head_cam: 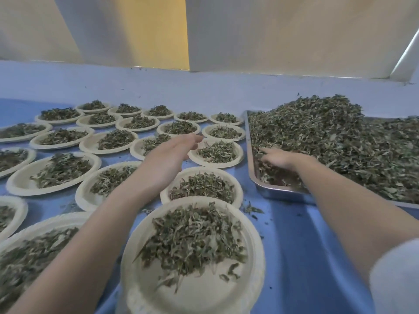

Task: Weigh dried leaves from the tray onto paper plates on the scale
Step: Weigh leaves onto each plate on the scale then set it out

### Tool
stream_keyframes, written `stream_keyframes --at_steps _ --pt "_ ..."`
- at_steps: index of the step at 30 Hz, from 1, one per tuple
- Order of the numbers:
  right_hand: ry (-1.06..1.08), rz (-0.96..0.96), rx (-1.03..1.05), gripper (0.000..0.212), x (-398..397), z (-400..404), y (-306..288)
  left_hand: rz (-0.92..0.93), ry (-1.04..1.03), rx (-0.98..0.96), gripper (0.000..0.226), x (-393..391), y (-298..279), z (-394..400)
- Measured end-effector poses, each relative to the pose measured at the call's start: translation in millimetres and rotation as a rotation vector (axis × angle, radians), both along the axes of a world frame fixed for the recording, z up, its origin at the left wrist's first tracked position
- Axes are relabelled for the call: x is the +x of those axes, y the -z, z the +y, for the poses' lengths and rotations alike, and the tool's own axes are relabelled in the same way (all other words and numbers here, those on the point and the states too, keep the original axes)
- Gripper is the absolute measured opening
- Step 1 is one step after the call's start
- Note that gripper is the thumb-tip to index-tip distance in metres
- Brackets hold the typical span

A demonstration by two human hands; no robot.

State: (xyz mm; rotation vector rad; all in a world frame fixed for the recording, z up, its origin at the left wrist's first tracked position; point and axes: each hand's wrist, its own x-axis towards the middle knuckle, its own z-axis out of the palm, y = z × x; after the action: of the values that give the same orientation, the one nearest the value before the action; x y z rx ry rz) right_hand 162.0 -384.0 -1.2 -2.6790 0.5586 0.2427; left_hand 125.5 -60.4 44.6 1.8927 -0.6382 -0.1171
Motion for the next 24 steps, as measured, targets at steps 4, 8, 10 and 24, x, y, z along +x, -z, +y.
stream_keyframes --at_steps 4,8,10,24 --pt "-0.159 0.095 -0.004 0.054 -6 14 -6 0.005 -0.006 -0.031 0.03 5 2 0" --pt "-0.221 0.124 -0.12 0.038 -23 13 -35 0.05 -0.031 -0.087 0.03 4 2 -1" --pt "-0.157 0.005 -0.211 0.038 -16 10 -36 0.083 -0.033 -0.094 0.031 1 4 -3" --pt "-0.095 0.074 -0.237 0.037 5 18 -19 0.139 -0.012 -0.082 0.026 6 9 2"
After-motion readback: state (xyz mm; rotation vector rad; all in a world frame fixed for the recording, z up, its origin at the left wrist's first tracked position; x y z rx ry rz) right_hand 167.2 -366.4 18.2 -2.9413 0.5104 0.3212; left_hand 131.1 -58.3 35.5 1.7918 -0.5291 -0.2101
